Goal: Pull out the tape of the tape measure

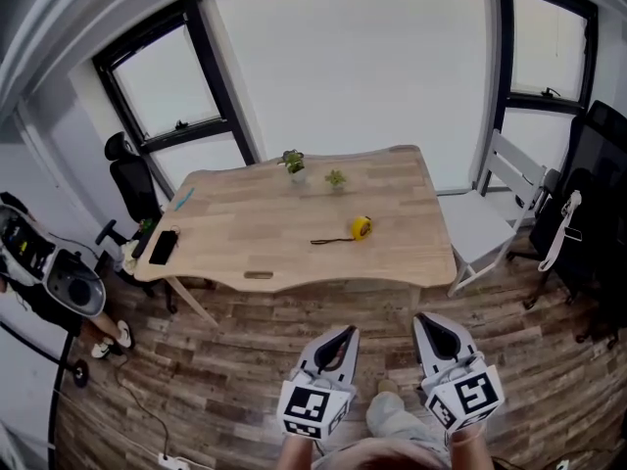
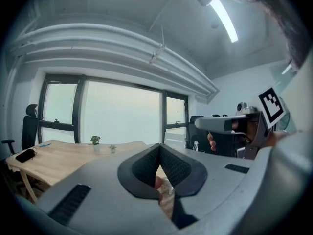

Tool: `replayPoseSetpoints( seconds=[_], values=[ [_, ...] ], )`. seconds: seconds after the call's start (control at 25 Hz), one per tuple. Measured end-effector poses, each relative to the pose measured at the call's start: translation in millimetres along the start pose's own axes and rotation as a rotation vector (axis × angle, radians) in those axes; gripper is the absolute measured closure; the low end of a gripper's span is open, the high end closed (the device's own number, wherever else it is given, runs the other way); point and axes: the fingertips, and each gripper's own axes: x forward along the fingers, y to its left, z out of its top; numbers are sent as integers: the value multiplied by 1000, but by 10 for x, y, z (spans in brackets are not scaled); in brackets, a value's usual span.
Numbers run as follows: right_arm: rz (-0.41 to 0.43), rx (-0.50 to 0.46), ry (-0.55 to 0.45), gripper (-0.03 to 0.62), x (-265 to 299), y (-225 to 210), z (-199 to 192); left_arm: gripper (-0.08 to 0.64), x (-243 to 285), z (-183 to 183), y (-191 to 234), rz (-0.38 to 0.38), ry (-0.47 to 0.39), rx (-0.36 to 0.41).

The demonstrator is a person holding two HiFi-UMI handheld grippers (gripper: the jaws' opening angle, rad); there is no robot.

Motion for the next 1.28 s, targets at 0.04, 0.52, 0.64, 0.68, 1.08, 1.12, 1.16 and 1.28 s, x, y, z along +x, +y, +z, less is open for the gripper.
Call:
replayPoseSetpoints(
  seconds=[0.04,0.52,0.64,0.68,1.08,1.12,1.16,1.28],
  values=[
    [0,-1,2,597,77,-64,5,560,102,19,36,-4,4,1],
    [26,-14,18,597,1067,-927,51,560,1389,278,535,-7,16,13],
    [40,-20,17,597,1306,-1124,52,560,1684,331,666,7,12,15],
    [48,-21,17,597,1383,-1182,45,560,1770,337,711,14,12,15],
    [102,7,31,597,2060,-1546,-72,558,2335,197,1166,58,67,-24],
    [103,7,34,597,2129,-1573,-87,558,2389,185,1227,57,68,-31],
    [103,6,38,597,2199,-1601,-99,558,2448,175,1286,54,69,-35],
    [97,-4,44,597,2417,-1688,-121,558,2650,136,1459,35,78,-32]
  ],
)
